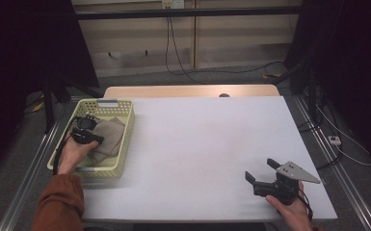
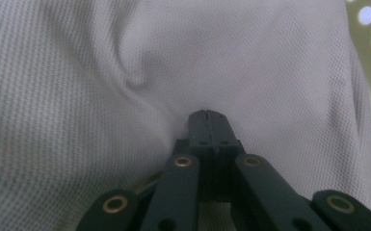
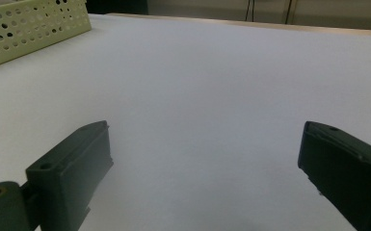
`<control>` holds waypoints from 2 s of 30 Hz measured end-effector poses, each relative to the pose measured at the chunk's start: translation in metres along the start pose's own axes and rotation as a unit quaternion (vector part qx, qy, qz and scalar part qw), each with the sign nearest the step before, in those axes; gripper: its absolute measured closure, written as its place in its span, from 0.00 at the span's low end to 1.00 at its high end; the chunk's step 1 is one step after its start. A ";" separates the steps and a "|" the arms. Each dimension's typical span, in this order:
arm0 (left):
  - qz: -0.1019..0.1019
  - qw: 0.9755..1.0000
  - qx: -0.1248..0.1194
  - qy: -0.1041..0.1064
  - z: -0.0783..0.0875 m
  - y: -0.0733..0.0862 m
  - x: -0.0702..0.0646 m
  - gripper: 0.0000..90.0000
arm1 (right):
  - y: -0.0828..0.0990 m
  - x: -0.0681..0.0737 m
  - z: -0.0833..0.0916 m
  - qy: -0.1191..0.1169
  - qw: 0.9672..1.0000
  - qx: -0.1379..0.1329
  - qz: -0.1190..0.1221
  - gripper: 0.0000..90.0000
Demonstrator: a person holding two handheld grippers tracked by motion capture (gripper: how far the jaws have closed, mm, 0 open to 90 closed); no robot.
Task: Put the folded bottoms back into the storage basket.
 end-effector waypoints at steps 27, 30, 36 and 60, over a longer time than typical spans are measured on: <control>0.051 0.997 -0.057 0.003 0.022 -0.023 0.018 0.97 | 0.000 -0.002 -0.001 0.004 1.000 0.000 -0.001 0.04; 0.050 0.997 -0.044 -0.038 0.010 -0.021 0.027 0.95 | 0.000 -0.001 -0.001 0.003 1.000 0.000 -0.002 0.04; 0.040 0.999 0.036 0.008 -0.005 0.003 0.016 1.00 | 0.000 -0.001 0.000 0.002 1.000 -0.001 -0.004 0.04; 0.043 0.998 0.036 0.011 -0.010 -0.013 0.000 1.00 | 0.000 -0.001 0.000 0.002 1.000 0.000 -0.003 0.04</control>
Point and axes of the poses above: each handheld gripper's, and its own axes: z roughly backward along the jaws, y roughly out of its underside, x roughly to its left, the point moved 10 cm from there along -z, roughly forward along the jaws, and after that the axes turned 11 degrees about -y, right-handed, at the moved point
